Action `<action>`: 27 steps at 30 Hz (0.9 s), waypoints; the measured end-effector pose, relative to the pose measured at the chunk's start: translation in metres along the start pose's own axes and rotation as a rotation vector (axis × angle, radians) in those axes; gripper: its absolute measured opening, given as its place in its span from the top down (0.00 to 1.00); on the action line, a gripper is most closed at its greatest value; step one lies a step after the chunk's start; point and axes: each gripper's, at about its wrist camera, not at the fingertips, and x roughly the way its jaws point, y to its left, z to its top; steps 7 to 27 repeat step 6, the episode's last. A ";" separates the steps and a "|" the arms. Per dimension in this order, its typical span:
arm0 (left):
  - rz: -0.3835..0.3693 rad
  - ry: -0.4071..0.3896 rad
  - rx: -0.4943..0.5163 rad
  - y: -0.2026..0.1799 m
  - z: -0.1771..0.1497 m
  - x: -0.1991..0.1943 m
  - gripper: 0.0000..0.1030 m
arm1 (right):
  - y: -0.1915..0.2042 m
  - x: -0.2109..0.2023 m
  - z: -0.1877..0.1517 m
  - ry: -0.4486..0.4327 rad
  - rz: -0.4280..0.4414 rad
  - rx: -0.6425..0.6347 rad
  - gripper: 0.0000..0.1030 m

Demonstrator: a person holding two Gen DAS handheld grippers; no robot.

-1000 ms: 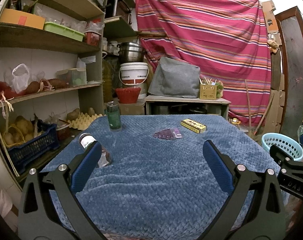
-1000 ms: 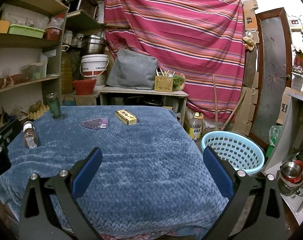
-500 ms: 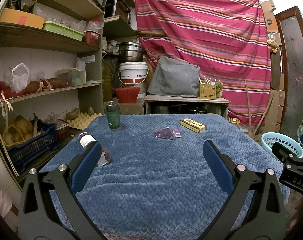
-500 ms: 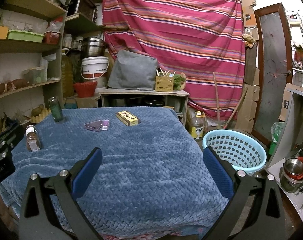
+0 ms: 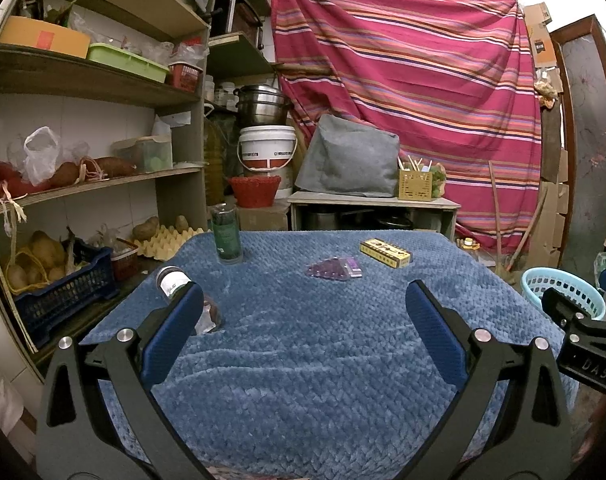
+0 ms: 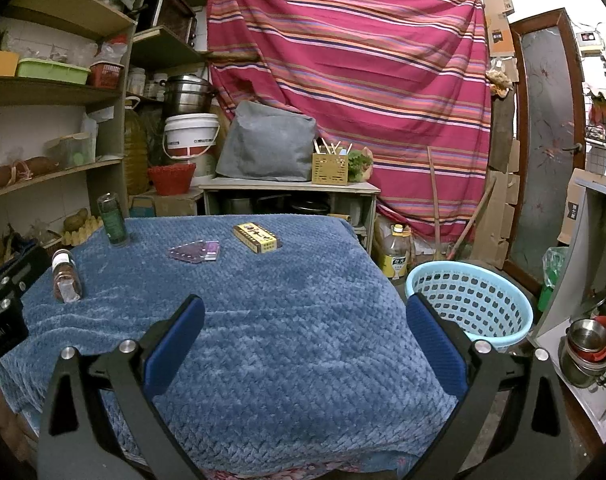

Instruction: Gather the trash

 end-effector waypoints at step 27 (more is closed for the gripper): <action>0.002 -0.002 0.001 0.001 -0.001 -0.001 0.05 | -0.001 0.000 0.001 0.000 0.002 -0.002 0.04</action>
